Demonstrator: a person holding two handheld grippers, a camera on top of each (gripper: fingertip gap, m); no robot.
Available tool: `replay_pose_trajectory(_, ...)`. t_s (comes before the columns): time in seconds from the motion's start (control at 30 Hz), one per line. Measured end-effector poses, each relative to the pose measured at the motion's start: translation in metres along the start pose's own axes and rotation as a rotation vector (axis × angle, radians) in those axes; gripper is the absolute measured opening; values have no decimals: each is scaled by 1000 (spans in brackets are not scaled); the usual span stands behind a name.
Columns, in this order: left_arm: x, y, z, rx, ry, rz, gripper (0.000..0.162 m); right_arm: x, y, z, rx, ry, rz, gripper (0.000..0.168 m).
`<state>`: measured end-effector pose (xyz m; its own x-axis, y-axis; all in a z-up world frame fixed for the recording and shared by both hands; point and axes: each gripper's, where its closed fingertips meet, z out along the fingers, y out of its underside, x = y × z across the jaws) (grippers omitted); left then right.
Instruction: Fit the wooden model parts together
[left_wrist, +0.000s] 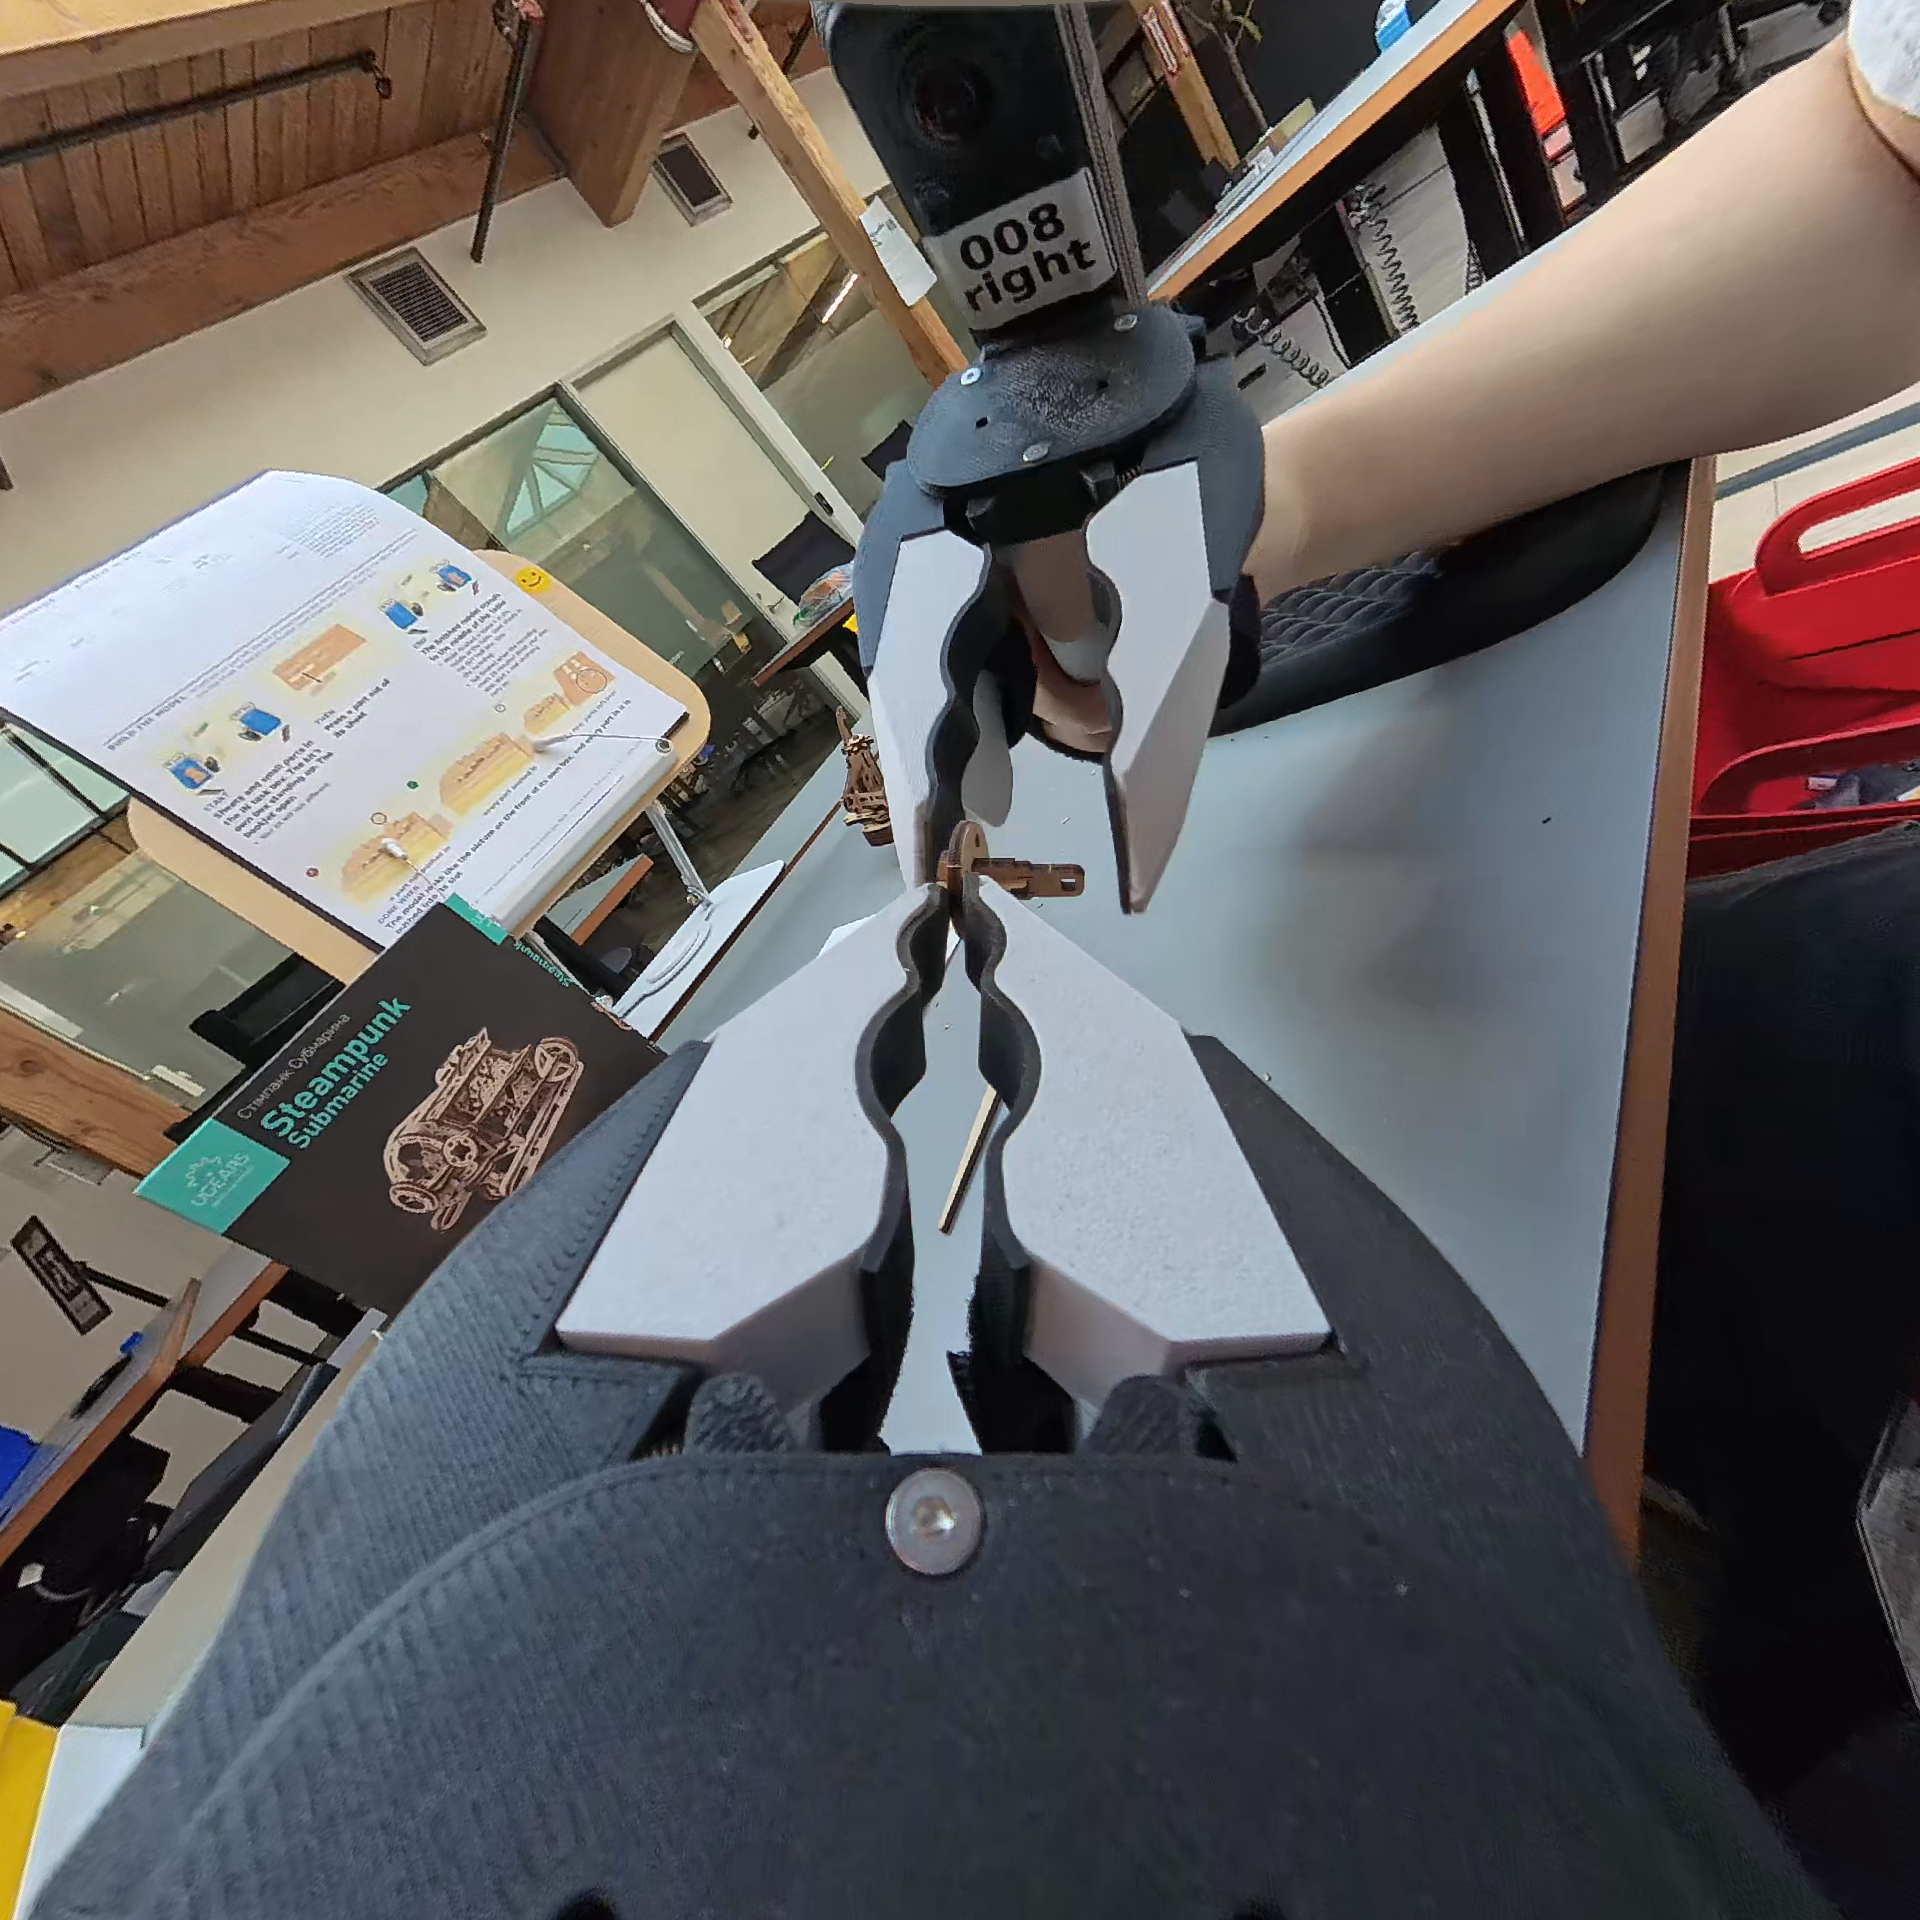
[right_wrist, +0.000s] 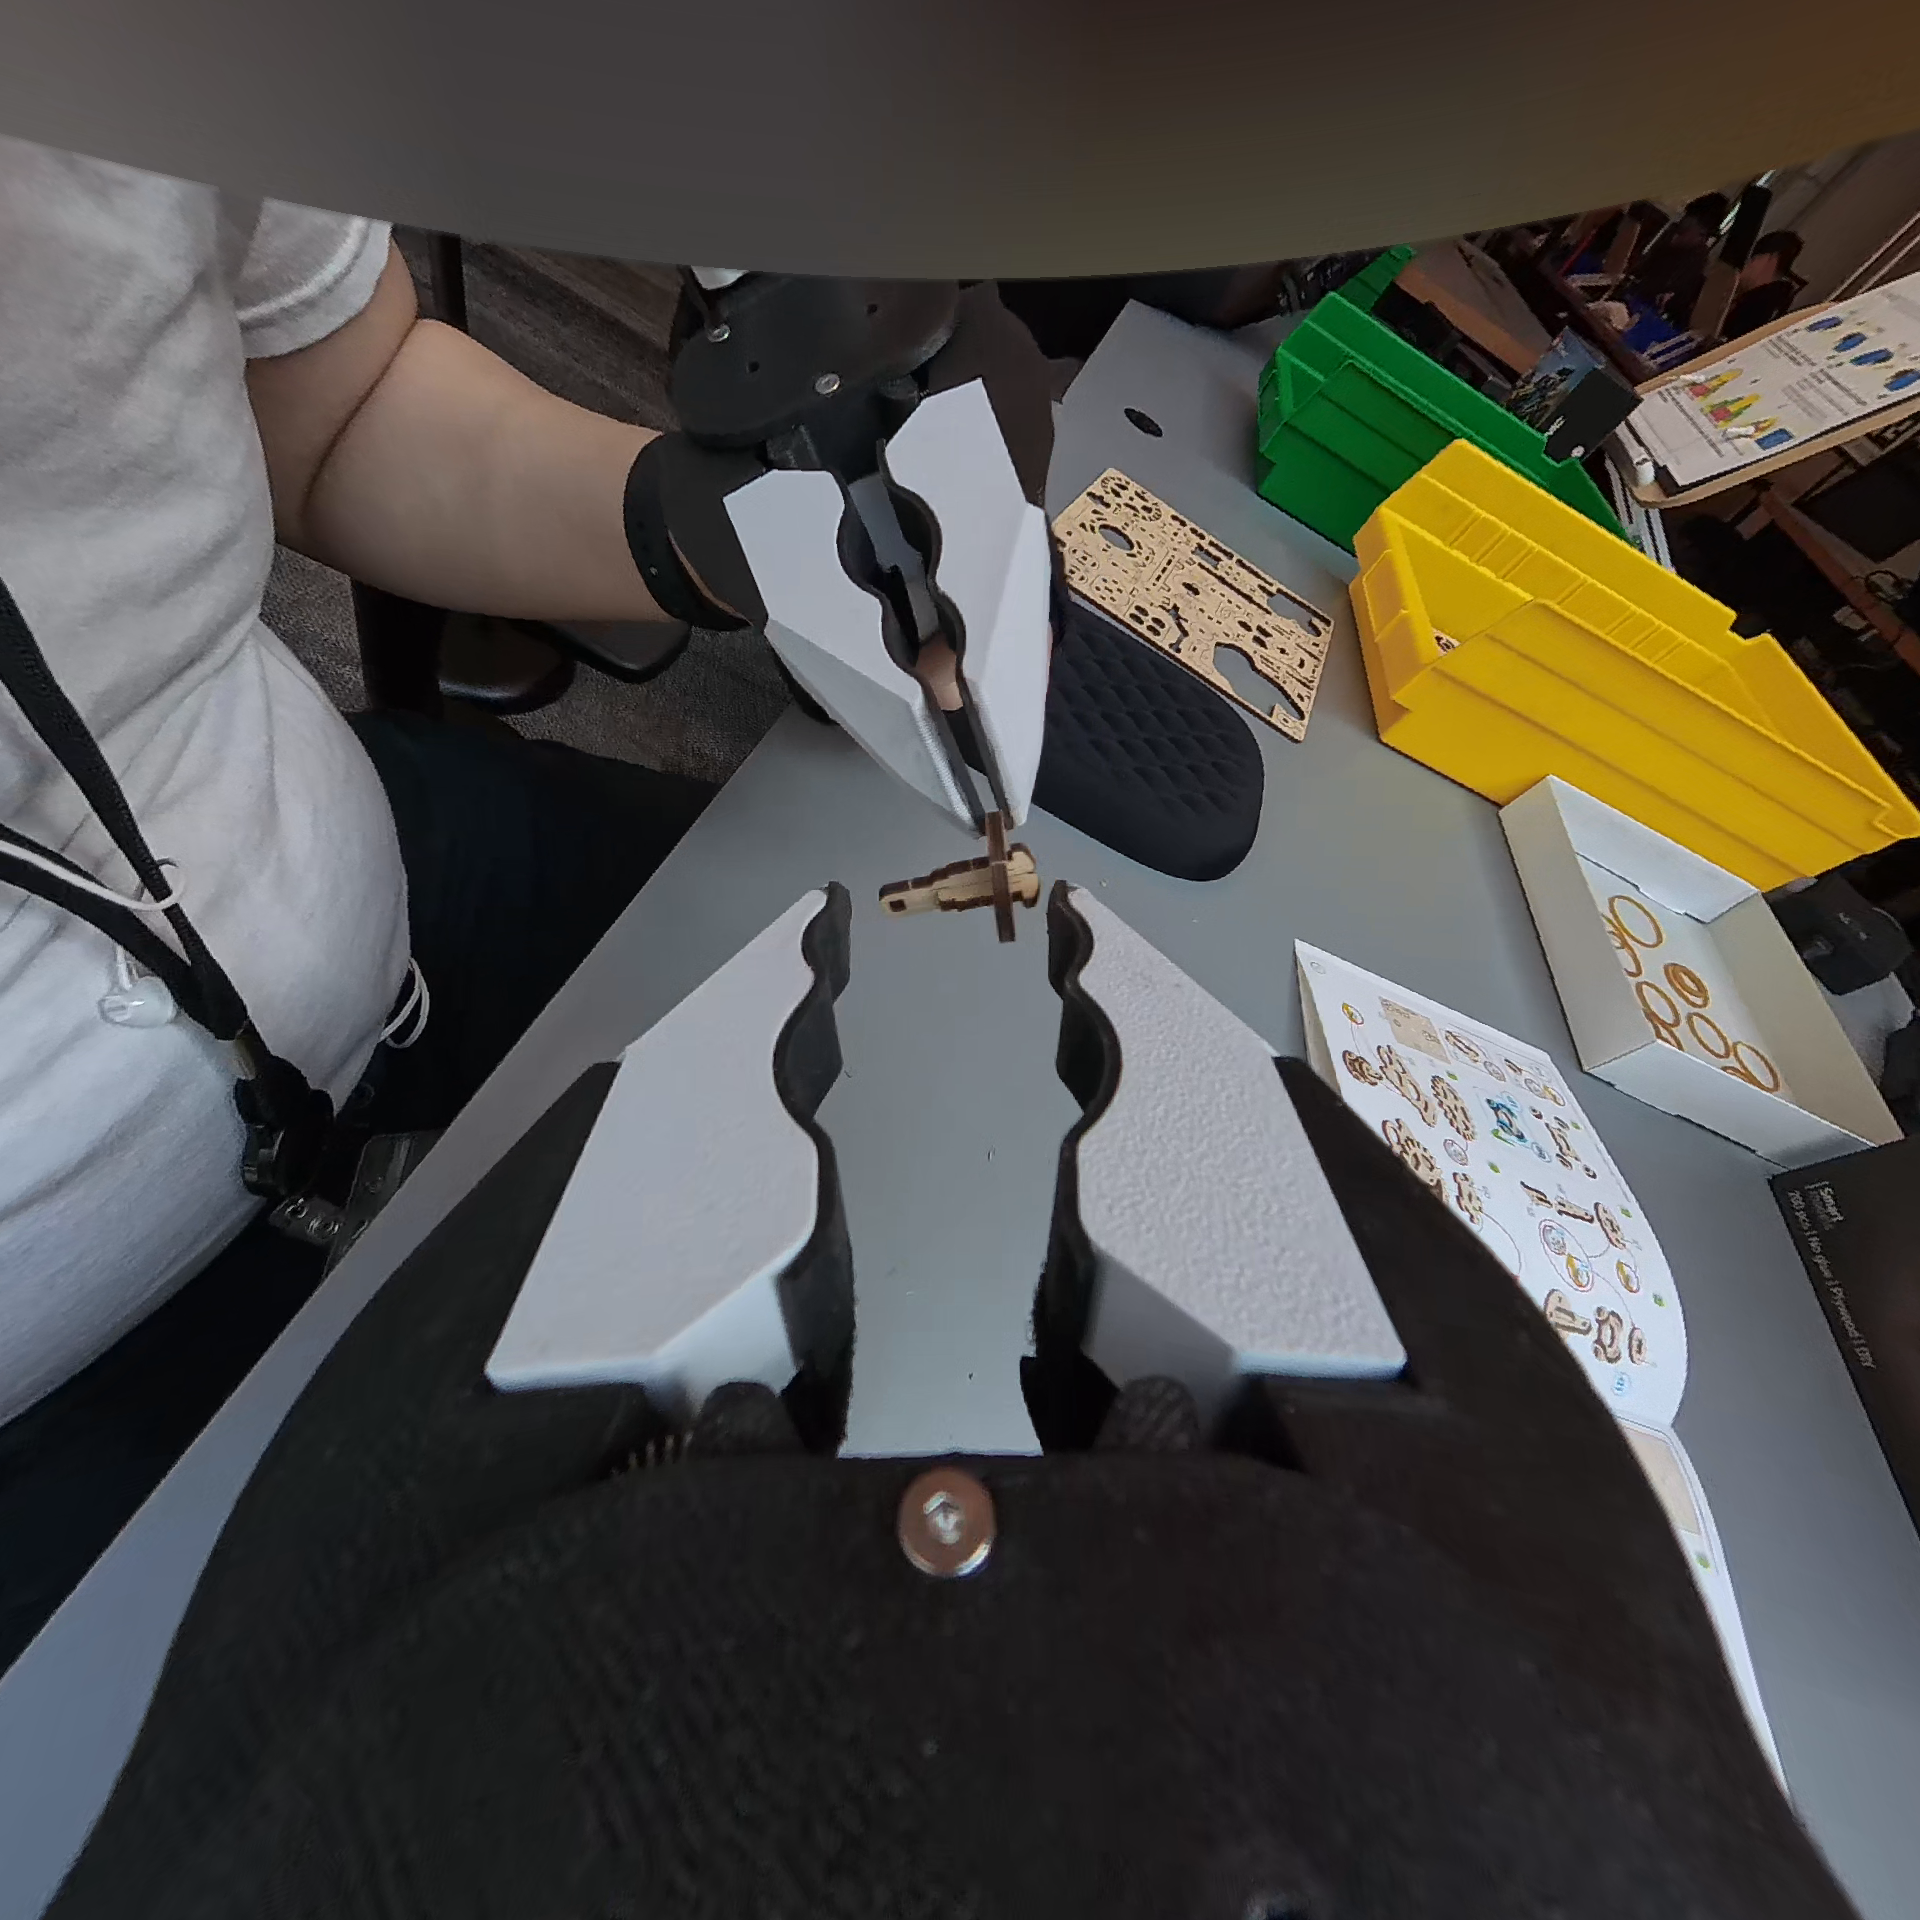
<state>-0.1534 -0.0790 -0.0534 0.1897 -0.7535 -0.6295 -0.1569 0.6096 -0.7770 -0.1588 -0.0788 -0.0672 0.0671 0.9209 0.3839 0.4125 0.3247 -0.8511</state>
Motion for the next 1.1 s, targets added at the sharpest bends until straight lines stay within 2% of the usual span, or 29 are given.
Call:
replay_pose_trajectory(0.1,2,0,-3,9,32,-21,0,6,-2,-7,20,17,-6,34)
replay_pose_trajectory(0.3,11,6,-5,-1,112,-88,0,0,12,-2,-73,20,-102,16)
replay_pose_trajectory(0.53,29,23,5,-118,202,-83,0,-6,48,17,-340,68,-279,19)
replay_pose_trajectory(0.7,35,24,12,-135,227,-71,0,-7,62,20,-431,77,-302,6)
replay_pose_trajectory(1.03,33,29,20,-178,186,-34,0,1,76,23,-522,135,-272,8)
replay_pose_trajectory(1.1,34,21,20,-132,179,-33,0,4,80,23,-538,151,-256,19)
